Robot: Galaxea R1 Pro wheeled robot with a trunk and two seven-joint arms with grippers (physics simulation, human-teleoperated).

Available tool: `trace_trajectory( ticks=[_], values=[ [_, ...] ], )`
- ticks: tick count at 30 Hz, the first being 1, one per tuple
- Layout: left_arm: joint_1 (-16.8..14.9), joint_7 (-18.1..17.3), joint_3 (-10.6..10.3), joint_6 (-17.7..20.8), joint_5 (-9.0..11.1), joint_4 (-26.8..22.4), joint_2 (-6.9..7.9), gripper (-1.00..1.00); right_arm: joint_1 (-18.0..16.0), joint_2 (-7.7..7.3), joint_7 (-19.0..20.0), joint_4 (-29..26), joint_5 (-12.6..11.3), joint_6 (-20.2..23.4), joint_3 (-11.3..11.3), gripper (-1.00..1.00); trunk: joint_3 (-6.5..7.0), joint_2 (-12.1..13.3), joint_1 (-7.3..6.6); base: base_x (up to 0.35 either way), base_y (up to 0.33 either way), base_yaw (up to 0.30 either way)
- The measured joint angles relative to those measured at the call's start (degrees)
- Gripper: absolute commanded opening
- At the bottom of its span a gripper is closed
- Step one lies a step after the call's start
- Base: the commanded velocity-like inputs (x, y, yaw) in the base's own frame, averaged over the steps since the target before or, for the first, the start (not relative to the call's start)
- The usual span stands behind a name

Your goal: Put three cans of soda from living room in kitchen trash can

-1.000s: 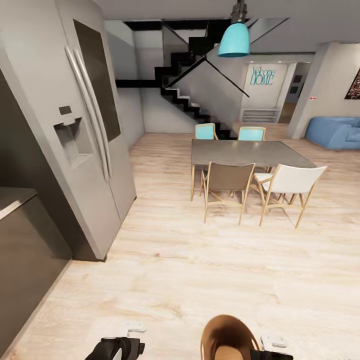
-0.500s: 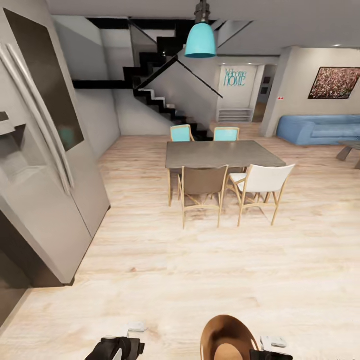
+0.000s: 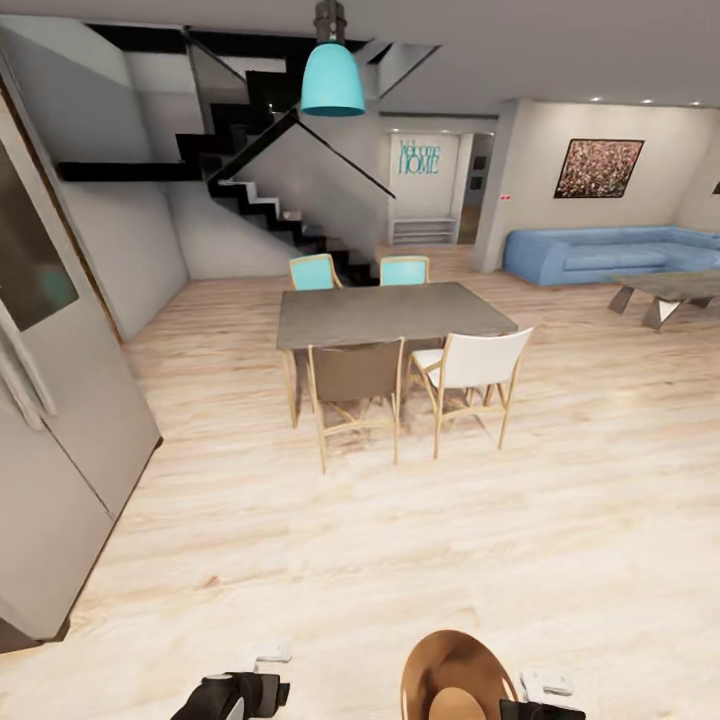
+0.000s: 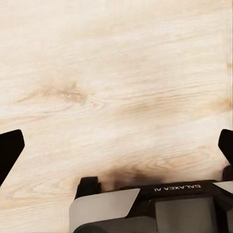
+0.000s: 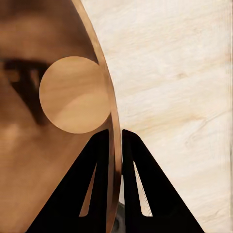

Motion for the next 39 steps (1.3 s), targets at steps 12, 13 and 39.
trace_trajectory(
  ticks=[12,13,39],
  values=[
    [0.0,0.0,0.0,0.0,0.0,0.1,-0.14,1.0,0.0,0.0,0.0,0.0,0.0,0.0,0.0,-1.0,0.3,0.0,0.0,0.275,-0.184,-0.25],
    [0.0,0.0,0.0,0.0,0.0,0.1,-0.17,1.0,0.0,0.0,0.0,0.0,0.0,0.0,0.0,-1.0,0.33,0.0,0.0,0.275,-0.193,-0.25],
    [0.0,0.1,-1.5,-0.1,0.0,0.2,-0.23,1.0,0.0,0.09,0.0,0.0,0.0,0.0,0.1,-1.0,1.11,0.0,0.0,0.274,-0.215,-0.249]
  ],
)
